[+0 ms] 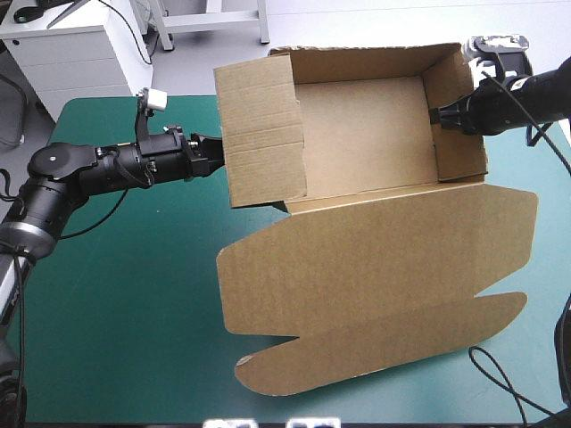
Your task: Fold the box
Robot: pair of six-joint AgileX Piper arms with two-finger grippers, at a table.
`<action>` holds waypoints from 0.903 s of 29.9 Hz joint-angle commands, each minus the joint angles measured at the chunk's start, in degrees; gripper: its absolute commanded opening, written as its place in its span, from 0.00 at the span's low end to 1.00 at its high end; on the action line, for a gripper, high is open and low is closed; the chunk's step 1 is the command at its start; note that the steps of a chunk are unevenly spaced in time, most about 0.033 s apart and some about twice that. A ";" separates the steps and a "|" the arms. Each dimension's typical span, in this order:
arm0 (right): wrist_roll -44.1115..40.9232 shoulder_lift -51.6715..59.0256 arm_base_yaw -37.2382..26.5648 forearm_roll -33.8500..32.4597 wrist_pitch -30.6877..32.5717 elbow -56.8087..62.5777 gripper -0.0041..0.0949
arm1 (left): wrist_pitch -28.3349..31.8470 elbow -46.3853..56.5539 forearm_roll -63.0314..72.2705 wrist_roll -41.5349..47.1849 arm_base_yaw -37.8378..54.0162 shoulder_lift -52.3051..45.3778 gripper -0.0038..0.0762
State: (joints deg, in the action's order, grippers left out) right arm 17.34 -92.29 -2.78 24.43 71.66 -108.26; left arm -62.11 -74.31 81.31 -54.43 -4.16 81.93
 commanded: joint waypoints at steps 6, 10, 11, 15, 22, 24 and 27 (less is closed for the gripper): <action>-4.21 2.85 4.69 -4.44 -2.51 -1.78 0.02 | -4.06 -2.12 11.14 -0.70 0.01 -1.70 0.45; -5.13 2.85 6.85 -5.07 -4.07 -1.78 0.02 | -5.88 -2.12 10.65 -0.70 0.01 -1.70 0.59; -5.52 2.85 7.18 -5.09 -4.58 -1.78 0.02 | -6.64 -2.12 10.81 -0.70 0.01 -1.70 0.60; -7.19 2.85 8.88 -7.33 -5.39 -1.78 0.02 | -7.37 -2.12 11.23 -0.70 0.01 -1.70 0.60; -12.10 2.85 12.34 -12.24 -7.62 -1.78 0.02 | -5.15 -2.12 8.88 -0.28 0.01 -1.70 0.60; -12.98 2.85 13.18 -12.39 -8.76 -1.78 0.02 | -2.36 -2.12 6.38 0.16 -0.07 -1.70 0.60; -15.85 2.85 15.05 -15.43 -10.12 -1.78 0.03 | 1.35 -2.12 2.16 1.58 -1.13 -1.70 0.60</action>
State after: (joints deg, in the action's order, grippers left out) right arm 4.62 -92.29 10.62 8.50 66.61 -108.26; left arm -63.20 -74.63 82.87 -54.26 -4.24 81.93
